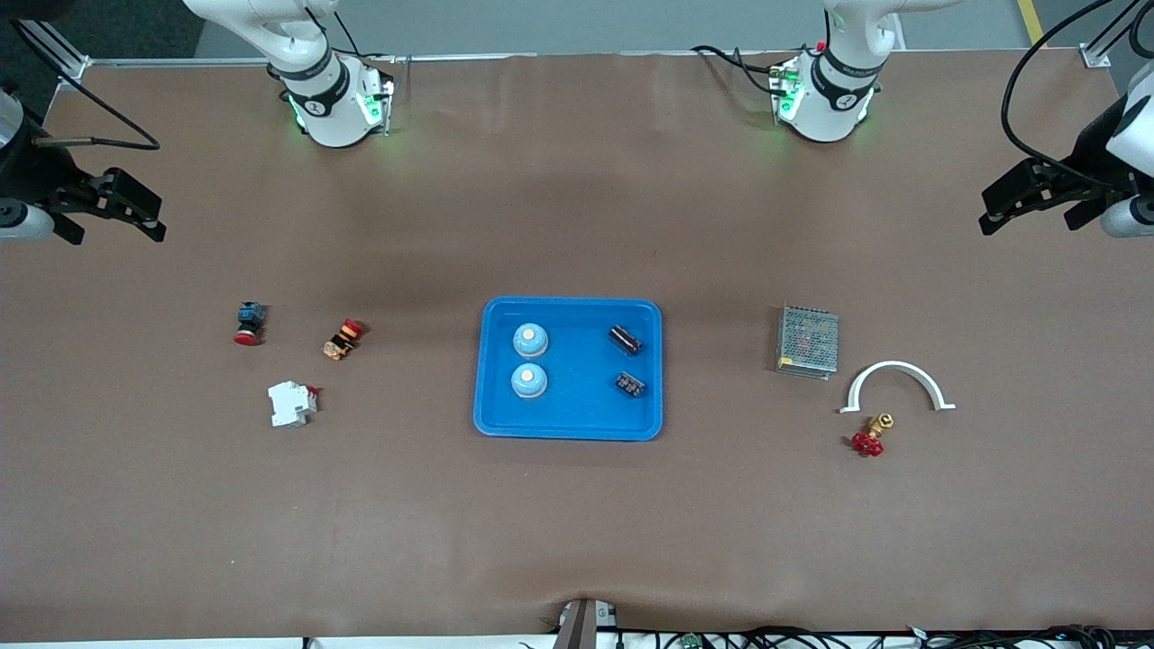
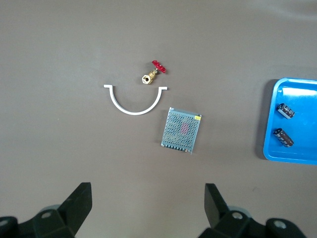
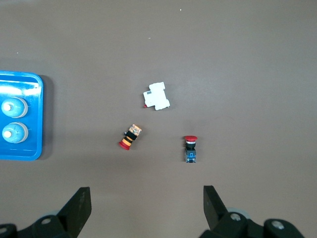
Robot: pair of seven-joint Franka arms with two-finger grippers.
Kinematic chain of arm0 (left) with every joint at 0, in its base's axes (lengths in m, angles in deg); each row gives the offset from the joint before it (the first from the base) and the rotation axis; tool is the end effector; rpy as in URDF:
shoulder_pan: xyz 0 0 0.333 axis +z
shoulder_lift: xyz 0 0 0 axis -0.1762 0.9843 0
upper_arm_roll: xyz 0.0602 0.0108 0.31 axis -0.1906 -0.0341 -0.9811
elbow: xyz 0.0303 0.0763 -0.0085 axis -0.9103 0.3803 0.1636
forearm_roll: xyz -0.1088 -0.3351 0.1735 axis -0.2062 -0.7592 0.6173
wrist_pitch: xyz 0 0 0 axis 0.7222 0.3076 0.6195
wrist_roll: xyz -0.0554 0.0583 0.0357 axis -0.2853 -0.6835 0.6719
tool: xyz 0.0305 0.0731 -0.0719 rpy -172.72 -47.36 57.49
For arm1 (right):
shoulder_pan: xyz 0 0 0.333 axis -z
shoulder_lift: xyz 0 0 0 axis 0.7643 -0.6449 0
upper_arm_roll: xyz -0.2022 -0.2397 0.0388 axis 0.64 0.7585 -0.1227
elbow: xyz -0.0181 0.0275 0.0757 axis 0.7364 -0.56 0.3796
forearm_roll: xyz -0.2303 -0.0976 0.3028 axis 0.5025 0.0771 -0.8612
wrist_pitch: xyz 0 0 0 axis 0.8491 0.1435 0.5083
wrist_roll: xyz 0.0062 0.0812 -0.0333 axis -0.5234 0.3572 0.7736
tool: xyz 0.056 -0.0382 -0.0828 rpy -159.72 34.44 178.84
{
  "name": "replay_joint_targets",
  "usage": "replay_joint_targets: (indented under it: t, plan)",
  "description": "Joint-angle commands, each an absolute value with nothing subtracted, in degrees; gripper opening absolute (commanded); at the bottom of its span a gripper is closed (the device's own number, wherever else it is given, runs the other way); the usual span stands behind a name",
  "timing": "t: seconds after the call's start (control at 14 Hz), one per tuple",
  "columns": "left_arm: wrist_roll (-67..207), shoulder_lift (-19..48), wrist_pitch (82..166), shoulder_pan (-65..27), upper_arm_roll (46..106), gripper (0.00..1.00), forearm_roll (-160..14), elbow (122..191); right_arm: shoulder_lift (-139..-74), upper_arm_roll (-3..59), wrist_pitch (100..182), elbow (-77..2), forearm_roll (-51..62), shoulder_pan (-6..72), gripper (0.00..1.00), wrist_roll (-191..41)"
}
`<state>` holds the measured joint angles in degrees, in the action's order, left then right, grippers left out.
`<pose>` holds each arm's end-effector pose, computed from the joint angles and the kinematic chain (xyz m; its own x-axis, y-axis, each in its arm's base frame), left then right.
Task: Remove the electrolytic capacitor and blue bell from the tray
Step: 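Move the left gripper and the right gripper toward the blue tray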
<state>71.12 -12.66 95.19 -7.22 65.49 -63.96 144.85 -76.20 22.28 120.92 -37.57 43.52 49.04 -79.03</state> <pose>0.5415 -0.0474 0.6559 0.9981 0.0488 0.0366 0.0488 -0.9988 0.0016 0.5256 0.0075 0.6258 0.9974 0.0387 0.0613 0.0375 -0.9991 0.0202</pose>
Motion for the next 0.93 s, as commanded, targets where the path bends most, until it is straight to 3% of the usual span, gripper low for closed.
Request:
replay_joint_targets:
  t: [0.0, 0.57, 0.85]
  plan:
    - [70.9, -12.31, 93.24, -7.16, 65.5, 1.0, -62.9, 143.42, -74.87, 22.14, 120.81, -38.46, 43.59, 48.88, 1.0, -78.73]
    - [69.84, -10.56, 93.06, -7.51, 66.02, 1.0, -60.44, 142.98, -75.13, 22.05, 120.81, -36.8, 43.59, 48.0, 1.0, -79.26]
    - [70.9, -6.17, 93.24, -8.66, 68.04, 1.0, -60.61, 143.42, -75.75, 22.05, 119.76, -33.1, 43.41, 40.02, 1.0, -79.7]
